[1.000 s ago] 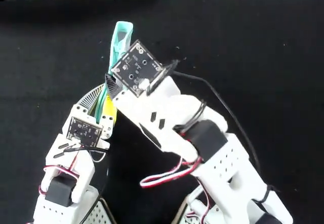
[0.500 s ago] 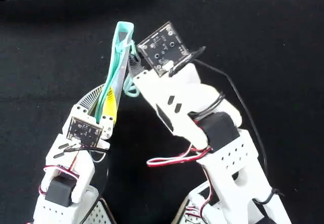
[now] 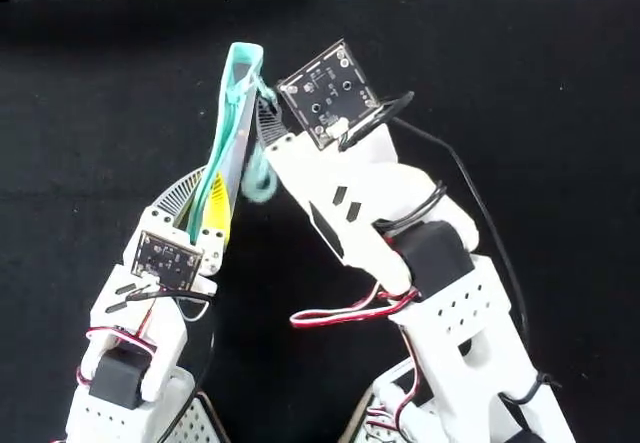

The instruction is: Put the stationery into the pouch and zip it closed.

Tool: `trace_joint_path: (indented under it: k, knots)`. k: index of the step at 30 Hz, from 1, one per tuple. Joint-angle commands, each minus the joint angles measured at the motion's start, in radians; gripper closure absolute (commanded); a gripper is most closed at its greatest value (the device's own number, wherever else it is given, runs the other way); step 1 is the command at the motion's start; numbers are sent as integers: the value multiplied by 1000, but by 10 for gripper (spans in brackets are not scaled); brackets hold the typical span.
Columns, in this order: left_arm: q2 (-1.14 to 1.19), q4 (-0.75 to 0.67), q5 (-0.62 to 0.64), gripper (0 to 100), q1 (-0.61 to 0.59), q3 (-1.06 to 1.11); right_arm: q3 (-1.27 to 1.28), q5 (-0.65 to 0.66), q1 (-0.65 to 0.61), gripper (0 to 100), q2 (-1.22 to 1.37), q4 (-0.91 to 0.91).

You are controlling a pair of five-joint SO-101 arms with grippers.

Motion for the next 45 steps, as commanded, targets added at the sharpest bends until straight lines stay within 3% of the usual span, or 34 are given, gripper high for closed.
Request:
trace_joint_path:
  k: [1,12,17,23,35,39,45]
  knots:
    - [3,48,8,970,2,24,16,-9,-18,855,-28,-2]
    - [3,46,3,970,2,25,25,-11,-35,864,-30,-34]
    - [3,46,3,970,2,25,-1,-123,-52,864,-24,-35]
    - [3,41,3,970,2,30,4,-127,-120,864,-21,-83]
    - [3,46,3,970,2,28,-1,-78,-84,869,166,-196]
    - [3,46,3,970,2,28,-1,-71,-81,985,165,-193]
    - [3,40,5,970,-19,28,18,25,-91,985,67,-110]
